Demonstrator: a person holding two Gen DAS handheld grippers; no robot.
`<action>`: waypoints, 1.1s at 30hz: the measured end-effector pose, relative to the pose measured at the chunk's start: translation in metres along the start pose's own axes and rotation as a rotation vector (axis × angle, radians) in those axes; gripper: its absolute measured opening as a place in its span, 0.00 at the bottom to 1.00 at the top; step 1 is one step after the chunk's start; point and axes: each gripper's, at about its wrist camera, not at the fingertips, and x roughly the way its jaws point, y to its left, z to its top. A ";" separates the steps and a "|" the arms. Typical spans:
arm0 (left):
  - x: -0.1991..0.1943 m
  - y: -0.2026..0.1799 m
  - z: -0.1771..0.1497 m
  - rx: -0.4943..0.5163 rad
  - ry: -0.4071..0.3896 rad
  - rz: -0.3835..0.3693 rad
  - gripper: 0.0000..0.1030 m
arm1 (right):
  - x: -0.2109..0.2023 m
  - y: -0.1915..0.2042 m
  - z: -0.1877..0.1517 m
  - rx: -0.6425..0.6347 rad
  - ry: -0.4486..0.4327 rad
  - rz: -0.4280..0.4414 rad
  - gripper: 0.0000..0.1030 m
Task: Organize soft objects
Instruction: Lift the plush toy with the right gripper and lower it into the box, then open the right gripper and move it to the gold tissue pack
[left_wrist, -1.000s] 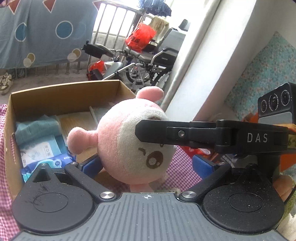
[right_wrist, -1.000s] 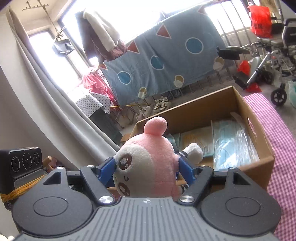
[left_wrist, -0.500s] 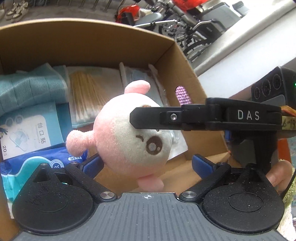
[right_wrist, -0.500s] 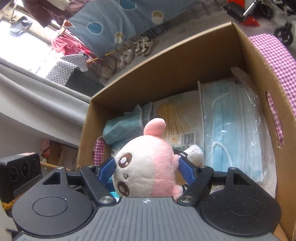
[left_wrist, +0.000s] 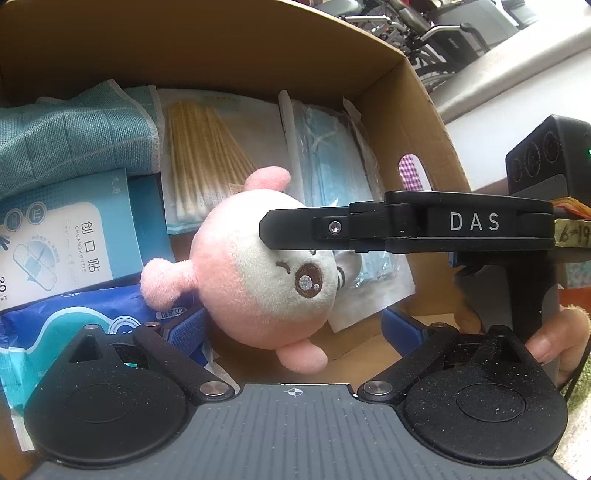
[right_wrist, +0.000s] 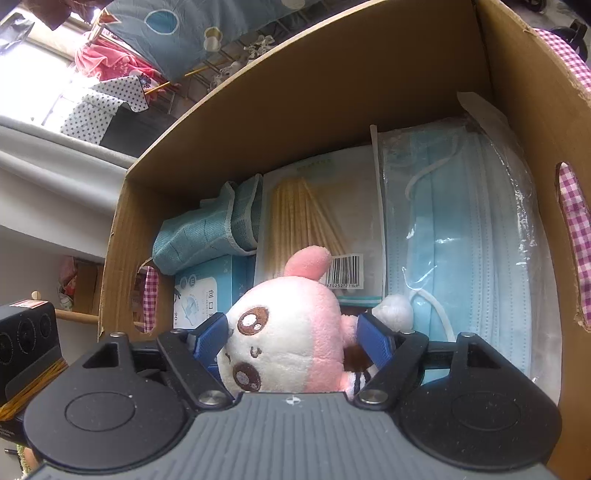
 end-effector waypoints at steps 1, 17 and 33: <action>-0.005 -0.001 -0.002 0.006 -0.010 0.004 0.97 | -0.002 0.001 0.000 -0.004 -0.004 -0.012 0.78; -0.116 -0.022 -0.057 0.107 -0.312 -0.019 0.99 | -0.098 0.054 -0.040 -0.164 -0.291 -0.078 0.89; -0.134 -0.039 -0.182 0.301 -0.441 -0.001 0.99 | -0.194 0.101 -0.199 -0.358 -0.657 -0.347 1.00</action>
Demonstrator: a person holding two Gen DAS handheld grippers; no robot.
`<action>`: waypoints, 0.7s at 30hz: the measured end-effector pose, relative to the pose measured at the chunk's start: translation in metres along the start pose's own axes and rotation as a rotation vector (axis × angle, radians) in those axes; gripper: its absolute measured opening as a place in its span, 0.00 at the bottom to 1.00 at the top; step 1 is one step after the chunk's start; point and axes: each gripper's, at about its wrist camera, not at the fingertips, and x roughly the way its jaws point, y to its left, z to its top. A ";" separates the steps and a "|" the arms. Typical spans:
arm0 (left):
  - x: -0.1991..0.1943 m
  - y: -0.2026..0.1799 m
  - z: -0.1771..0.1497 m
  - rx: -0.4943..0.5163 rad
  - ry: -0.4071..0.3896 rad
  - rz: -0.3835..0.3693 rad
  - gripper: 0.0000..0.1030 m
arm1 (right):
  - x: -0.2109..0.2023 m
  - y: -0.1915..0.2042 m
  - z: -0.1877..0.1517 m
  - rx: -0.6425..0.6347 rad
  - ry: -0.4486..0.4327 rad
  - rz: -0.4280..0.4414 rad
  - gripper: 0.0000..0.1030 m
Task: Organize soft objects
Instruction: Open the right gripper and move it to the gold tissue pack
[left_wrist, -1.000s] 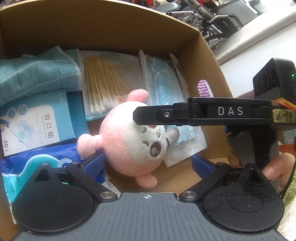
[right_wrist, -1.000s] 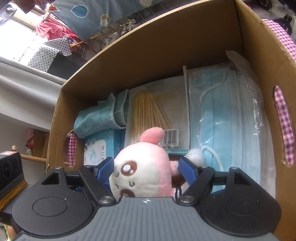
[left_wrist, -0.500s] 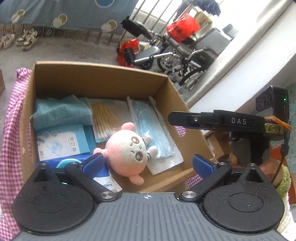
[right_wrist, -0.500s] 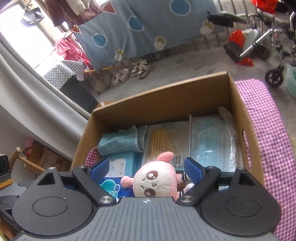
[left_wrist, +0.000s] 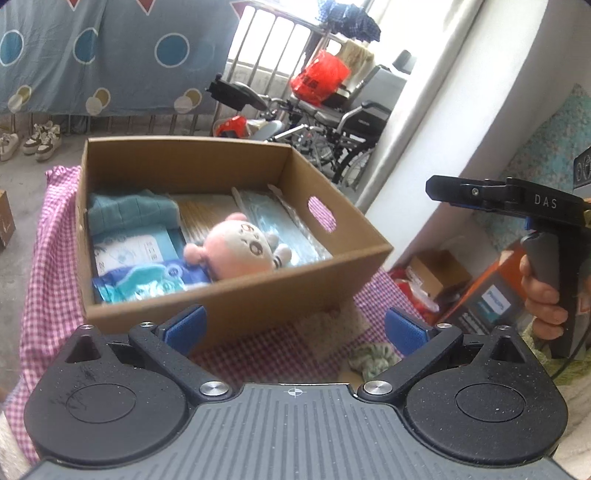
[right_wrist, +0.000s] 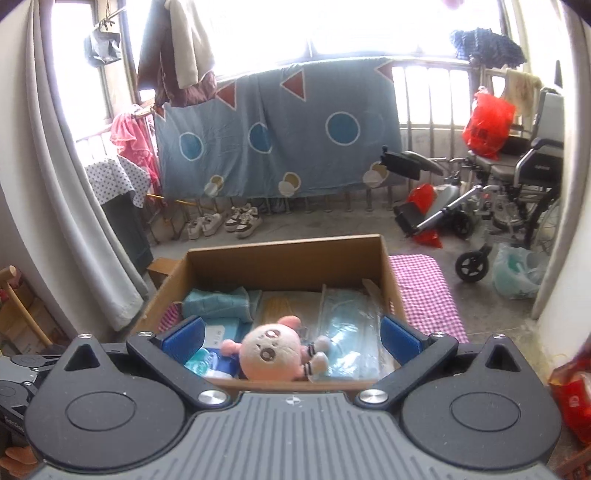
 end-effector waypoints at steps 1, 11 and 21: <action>0.004 -0.002 -0.007 0.005 0.022 -0.013 0.99 | -0.003 -0.001 -0.010 0.003 0.007 -0.033 1.00; 0.062 -0.037 -0.058 0.165 0.223 -0.101 1.00 | 0.003 -0.060 -0.146 0.511 0.238 0.108 1.00; 0.116 -0.057 -0.087 0.314 0.387 -0.145 0.99 | 0.043 -0.065 -0.219 0.768 0.432 0.194 0.77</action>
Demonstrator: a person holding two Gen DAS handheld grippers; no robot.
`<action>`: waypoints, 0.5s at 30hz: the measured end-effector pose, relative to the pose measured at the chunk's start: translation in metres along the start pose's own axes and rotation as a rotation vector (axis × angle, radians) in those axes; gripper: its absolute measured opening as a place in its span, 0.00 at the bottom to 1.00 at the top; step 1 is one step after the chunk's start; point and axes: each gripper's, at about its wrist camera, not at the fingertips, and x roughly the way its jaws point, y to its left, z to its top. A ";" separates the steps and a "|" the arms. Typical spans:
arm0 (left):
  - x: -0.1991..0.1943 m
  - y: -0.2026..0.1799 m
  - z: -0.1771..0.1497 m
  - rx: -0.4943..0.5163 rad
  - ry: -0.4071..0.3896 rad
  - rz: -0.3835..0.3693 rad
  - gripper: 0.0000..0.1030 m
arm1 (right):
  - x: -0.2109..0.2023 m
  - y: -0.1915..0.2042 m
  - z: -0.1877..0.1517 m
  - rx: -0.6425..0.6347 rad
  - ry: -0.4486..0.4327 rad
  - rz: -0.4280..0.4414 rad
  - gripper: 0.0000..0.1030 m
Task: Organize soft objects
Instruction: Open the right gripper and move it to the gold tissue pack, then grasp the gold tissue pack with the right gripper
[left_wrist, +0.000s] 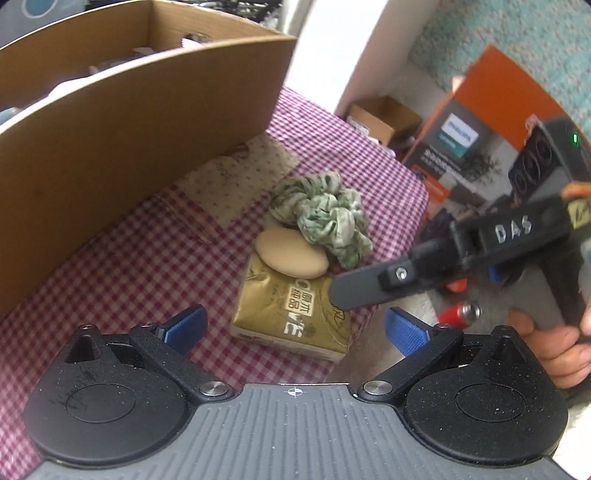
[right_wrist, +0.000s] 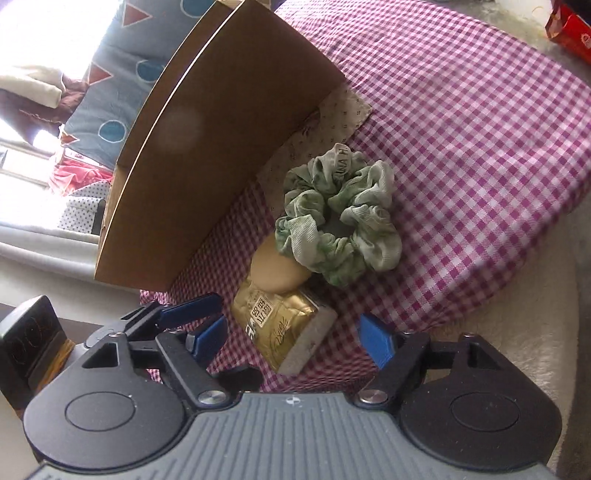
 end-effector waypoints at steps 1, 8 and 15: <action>0.004 -0.002 0.000 0.008 0.010 0.000 0.99 | 0.001 0.000 0.001 -0.002 0.003 0.003 0.74; -0.002 0.004 -0.007 -0.046 0.022 -0.009 0.99 | 0.022 0.026 0.008 -0.069 0.047 0.013 0.70; -0.031 0.037 -0.027 -0.203 -0.020 0.032 0.99 | 0.053 0.080 0.017 -0.247 0.041 0.034 0.68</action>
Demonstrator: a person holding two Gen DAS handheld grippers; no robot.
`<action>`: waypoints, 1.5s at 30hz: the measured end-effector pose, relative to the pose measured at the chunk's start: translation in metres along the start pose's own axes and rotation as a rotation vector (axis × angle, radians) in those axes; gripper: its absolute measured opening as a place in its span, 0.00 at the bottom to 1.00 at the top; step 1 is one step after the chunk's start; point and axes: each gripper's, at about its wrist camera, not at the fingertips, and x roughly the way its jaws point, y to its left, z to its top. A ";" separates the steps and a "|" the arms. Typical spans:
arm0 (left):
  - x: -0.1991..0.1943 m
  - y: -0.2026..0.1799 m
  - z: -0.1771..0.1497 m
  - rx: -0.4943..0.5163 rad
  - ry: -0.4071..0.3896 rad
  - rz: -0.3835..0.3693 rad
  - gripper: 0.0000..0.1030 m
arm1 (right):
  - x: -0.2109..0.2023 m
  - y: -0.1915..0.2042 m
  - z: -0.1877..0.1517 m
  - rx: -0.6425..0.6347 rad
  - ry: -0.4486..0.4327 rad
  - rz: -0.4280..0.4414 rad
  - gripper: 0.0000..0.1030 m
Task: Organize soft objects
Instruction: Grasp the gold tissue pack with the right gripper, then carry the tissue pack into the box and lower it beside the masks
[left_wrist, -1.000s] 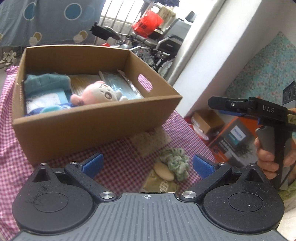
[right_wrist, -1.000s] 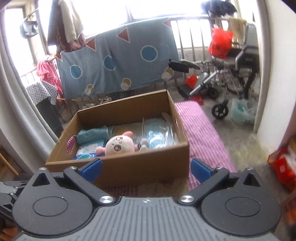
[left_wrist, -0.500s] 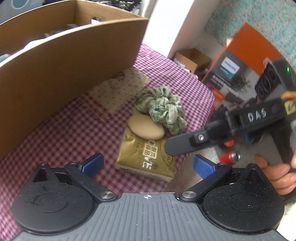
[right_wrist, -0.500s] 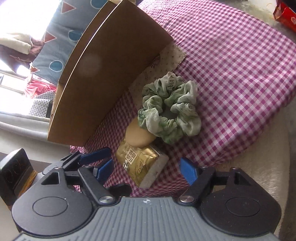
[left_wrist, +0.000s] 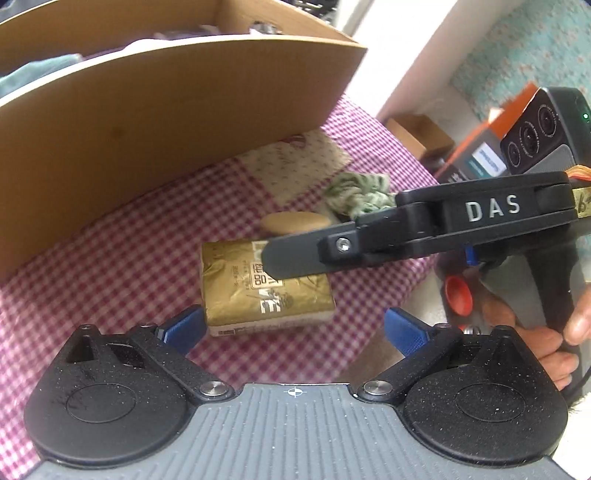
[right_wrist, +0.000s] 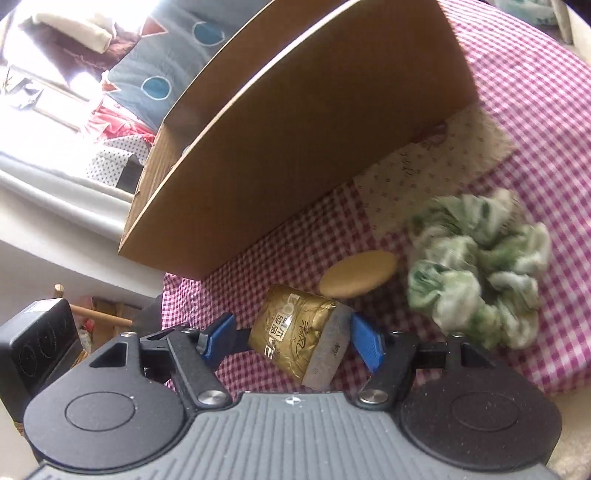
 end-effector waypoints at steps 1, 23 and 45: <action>-0.002 0.004 -0.002 -0.015 -0.006 -0.002 0.99 | 0.005 0.005 0.004 -0.037 0.001 -0.015 0.68; -0.058 0.006 0.012 -0.070 -0.165 -0.011 0.98 | -0.014 0.054 0.011 -0.284 -0.101 -0.104 0.45; -0.057 0.036 0.158 -0.181 -0.180 -0.132 0.99 | -0.036 0.080 0.180 -0.363 -0.071 -0.074 0.45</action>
